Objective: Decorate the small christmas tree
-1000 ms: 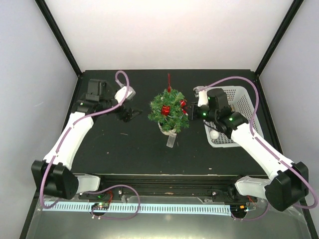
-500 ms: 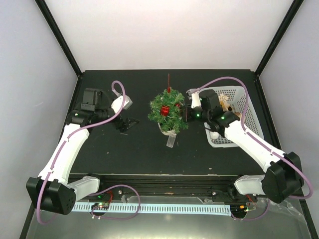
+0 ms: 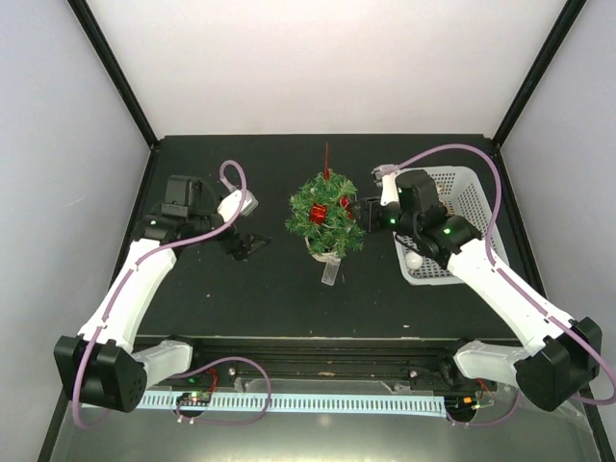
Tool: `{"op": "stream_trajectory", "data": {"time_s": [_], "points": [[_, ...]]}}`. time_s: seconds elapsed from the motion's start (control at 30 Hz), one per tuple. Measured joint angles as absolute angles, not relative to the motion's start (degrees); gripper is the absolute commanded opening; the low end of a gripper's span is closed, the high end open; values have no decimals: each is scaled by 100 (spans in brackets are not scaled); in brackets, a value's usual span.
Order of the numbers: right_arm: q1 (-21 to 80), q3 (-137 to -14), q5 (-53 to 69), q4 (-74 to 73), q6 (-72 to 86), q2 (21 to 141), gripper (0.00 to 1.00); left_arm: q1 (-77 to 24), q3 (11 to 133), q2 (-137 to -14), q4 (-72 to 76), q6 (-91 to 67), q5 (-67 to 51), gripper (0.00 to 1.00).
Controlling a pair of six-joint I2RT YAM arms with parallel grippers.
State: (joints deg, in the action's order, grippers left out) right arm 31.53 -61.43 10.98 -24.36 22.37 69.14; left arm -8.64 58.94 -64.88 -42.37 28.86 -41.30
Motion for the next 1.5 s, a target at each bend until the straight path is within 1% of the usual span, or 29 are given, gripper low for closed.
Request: {"op": "stream_trajectory", "data": {"time_s": [0.07, 0.33, 0.43, 0.73, 1.0, 1.5], "points": [[3153, -6198, 937, -2536, 2244, 6901, 50, -919, 5892, -6598, -4080, 2842, -4036, 99], [3153, -6292, 510, -2777, 2309, 6820, 50, -1520, 5592, -7126, -2932, 2469, -3041, 99], [3153, -6292, 285, -2869, 2333, 6654, 52, -1710, 5568, -7369, -2622, 2353, -2790, 99], [3146, -6292, -143, -2921, 2355, 6337, 53, -2060, 5621, -8178, -2196, 2193, -2353, 99], [3129, -6292, -263, -2950, 2349, 6337, 53, -2121, 6005, -8698, -1855, 2161, -2012, 99], [3076, -6233, -279, -2930, 2346, 6370, 53, -1898, 7260, -9848, -1533, 2137, -1466, 99]]}}
